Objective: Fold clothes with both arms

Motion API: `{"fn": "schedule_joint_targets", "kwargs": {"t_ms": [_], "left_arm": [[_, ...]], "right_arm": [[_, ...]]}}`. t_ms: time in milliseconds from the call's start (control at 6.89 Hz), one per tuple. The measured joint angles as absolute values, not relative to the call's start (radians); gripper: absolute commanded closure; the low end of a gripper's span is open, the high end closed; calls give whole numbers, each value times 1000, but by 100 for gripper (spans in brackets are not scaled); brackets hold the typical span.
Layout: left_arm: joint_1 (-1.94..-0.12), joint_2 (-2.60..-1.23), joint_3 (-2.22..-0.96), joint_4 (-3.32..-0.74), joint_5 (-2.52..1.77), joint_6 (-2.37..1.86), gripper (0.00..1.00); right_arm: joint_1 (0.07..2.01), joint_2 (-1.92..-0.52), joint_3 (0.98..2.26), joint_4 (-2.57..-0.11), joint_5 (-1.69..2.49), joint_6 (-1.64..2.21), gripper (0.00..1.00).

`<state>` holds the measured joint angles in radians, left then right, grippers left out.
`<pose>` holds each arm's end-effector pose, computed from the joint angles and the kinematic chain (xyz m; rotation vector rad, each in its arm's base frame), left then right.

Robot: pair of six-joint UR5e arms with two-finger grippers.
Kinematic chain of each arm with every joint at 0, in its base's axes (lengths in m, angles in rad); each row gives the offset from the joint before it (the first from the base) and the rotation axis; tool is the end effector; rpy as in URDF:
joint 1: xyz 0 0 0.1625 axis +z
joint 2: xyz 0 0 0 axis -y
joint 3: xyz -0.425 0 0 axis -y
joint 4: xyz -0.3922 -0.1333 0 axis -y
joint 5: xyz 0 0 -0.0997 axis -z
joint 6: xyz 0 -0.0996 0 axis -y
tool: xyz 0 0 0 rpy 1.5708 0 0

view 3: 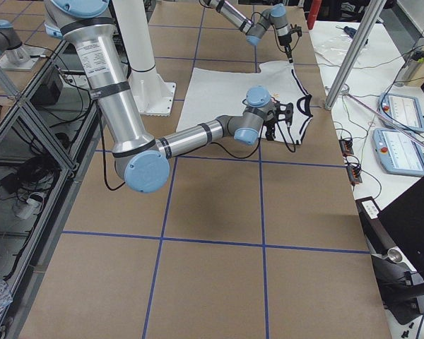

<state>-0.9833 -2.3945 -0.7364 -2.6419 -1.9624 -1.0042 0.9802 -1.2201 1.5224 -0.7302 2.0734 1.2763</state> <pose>0.3824 -0.7462 0.4135 0.4788 0.9945 -0.1660 -0.2862 -0.5801 0.3904 0.3067 -1.1647 0.3143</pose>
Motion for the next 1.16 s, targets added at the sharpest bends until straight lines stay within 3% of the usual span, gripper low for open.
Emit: {"fn": "schedule_joint_targets", "kwargs": {"t_ms": [435,1016,1161], "left_arm": [[-904,-2434,-875,-2454,-1875,-1126,100],[-823,-2510,-805,-2421,-1678,-1163,100],[-816,-2519,-781,-2438,-1660,-1164,96]], "right_arm": [[980,-1225,1527,-730,2074,1276,0],[978,-1219,1526,-731,2071,1276,0],[977,-1216,1524,-731,2071,1276,0]]}}
